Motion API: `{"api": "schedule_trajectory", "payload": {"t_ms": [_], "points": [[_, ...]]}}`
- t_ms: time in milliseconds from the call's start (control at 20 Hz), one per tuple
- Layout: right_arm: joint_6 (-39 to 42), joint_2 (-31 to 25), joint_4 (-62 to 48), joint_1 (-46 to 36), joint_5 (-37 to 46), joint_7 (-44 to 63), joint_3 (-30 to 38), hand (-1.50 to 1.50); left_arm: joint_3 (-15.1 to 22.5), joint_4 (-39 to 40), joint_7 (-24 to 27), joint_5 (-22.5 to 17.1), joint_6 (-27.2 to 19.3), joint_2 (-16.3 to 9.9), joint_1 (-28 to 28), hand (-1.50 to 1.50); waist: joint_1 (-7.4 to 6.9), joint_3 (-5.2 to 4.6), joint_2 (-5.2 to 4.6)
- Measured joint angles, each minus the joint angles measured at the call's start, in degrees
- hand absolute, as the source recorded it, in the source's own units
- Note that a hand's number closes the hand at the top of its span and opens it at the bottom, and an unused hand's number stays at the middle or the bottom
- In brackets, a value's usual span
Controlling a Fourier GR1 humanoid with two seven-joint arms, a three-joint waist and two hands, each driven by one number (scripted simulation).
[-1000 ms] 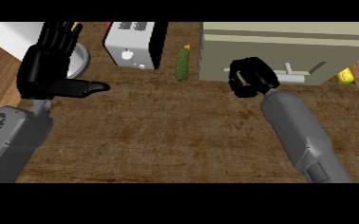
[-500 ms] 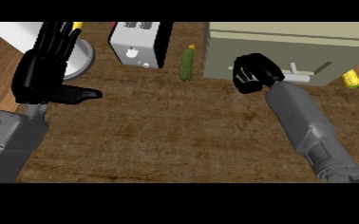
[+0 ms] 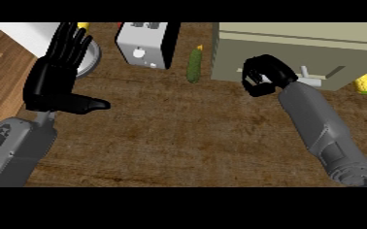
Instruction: Pick up the cup, place it into the drawer and close the drawer
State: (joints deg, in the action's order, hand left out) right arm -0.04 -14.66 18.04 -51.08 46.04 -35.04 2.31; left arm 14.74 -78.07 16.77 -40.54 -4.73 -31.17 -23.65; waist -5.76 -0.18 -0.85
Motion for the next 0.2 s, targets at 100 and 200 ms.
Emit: {"api": "schedule_trajectory", "payload": {"t_ms": [100, 200], "points": [[-0.1, -0.1, -0.2, 0.1, -0.4, -1.2, 0.5, 1.50, 0.1, 0.2, 0.2, 0.1, 0.3, 0.2, 0.3, -1.50, -0.15, 0.04, -0.12], [0.2, -0.3, -0.4, 0.0, -0.7, -2.4, 0.8, 1.50, 0.2, 0.3, 0.2, 0.1, 0.4, 0.5, 0.1, -1.50, -0.21, 0.08, -0.24]]}}
